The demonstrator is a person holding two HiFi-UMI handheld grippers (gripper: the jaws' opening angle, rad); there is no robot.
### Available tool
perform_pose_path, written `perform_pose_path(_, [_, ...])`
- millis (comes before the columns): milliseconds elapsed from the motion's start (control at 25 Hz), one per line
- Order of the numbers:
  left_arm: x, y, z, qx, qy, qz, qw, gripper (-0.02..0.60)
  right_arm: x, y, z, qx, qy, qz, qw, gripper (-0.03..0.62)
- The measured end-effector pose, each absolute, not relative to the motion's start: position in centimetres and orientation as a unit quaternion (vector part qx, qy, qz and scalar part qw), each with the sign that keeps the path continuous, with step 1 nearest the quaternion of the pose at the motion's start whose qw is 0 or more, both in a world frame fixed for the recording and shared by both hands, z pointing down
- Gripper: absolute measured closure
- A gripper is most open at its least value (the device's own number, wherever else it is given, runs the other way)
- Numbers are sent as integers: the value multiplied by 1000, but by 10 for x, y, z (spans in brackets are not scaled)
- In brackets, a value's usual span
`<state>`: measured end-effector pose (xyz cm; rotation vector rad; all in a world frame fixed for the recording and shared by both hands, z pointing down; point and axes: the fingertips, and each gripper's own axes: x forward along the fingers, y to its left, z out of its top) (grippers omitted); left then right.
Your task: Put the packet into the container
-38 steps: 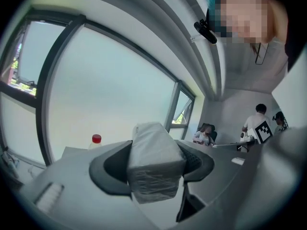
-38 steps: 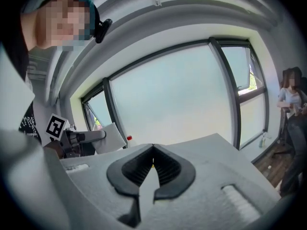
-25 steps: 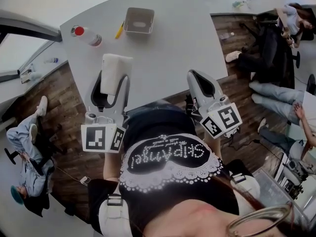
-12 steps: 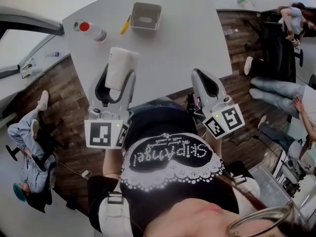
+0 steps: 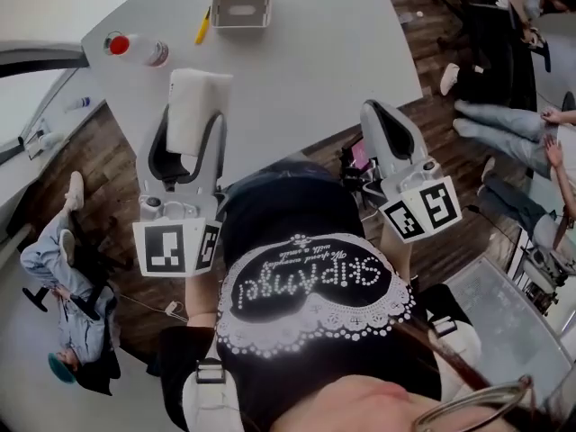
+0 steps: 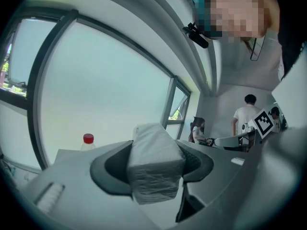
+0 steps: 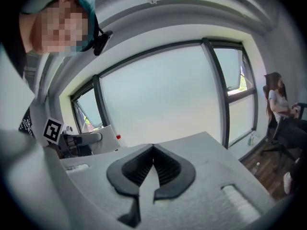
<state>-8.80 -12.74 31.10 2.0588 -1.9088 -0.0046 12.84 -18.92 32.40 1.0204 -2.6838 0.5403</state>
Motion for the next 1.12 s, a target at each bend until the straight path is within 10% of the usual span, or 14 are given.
perform_pose_path(1120, [-102,-125,316,715,-683,-5,151,314,141,-181,332,364,-905,191,112,592])
